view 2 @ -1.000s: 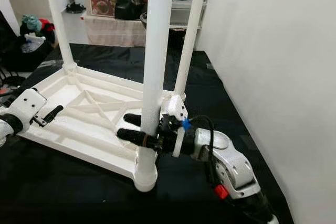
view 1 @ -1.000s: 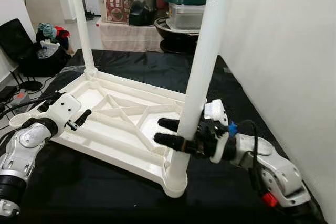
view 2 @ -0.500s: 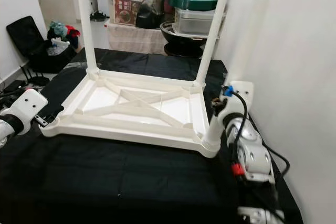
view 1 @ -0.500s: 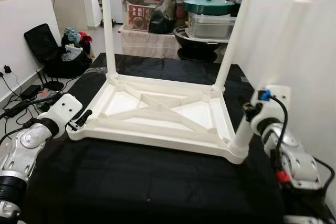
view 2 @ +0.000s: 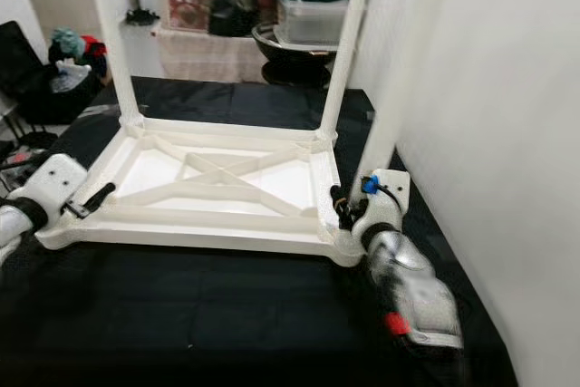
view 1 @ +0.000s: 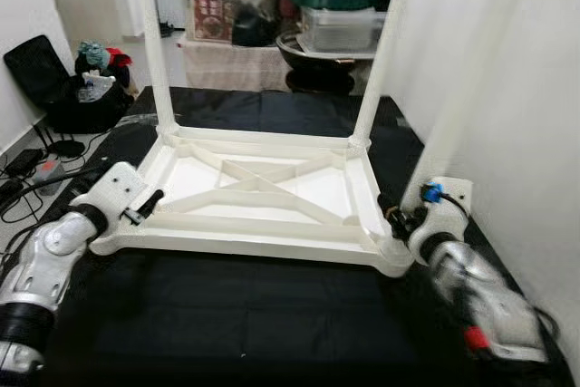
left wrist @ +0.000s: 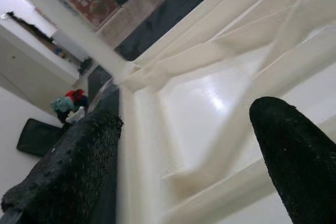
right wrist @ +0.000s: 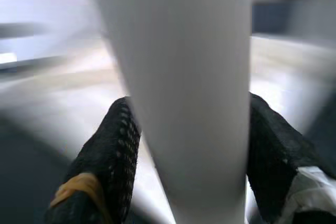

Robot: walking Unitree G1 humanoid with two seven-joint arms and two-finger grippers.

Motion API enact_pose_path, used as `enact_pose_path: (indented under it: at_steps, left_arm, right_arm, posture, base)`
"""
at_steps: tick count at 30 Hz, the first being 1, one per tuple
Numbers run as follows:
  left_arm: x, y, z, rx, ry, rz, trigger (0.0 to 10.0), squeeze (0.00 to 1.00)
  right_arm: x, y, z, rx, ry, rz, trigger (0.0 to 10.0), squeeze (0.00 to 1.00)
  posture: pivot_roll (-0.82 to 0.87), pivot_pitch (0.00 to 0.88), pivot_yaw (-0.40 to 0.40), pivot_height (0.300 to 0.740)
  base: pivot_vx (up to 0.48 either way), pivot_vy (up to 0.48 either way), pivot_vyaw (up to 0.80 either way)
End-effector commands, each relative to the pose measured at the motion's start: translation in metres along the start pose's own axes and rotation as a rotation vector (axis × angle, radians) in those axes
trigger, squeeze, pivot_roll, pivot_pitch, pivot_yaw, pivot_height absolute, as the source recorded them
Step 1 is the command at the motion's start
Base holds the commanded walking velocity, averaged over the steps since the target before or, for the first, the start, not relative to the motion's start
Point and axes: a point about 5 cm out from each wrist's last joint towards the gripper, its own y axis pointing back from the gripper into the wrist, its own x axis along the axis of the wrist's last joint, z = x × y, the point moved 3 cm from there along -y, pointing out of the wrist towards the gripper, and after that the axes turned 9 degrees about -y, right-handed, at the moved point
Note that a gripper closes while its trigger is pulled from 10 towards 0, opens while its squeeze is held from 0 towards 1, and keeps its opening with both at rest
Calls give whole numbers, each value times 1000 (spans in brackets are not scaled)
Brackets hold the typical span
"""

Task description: Building children table

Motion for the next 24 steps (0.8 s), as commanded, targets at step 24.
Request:
enact_pose_path:
  at_steps: [24]
  left_arm:
    - [64, 6, 64, -241, 272, 275, 10000, 0]
  right_arm:
    - [-8, -37, -40, 179, 115, -48, 10000, 0]
  posture:
    - [111, 0, -86, 740]
  base:
    - [0, 0, 0]
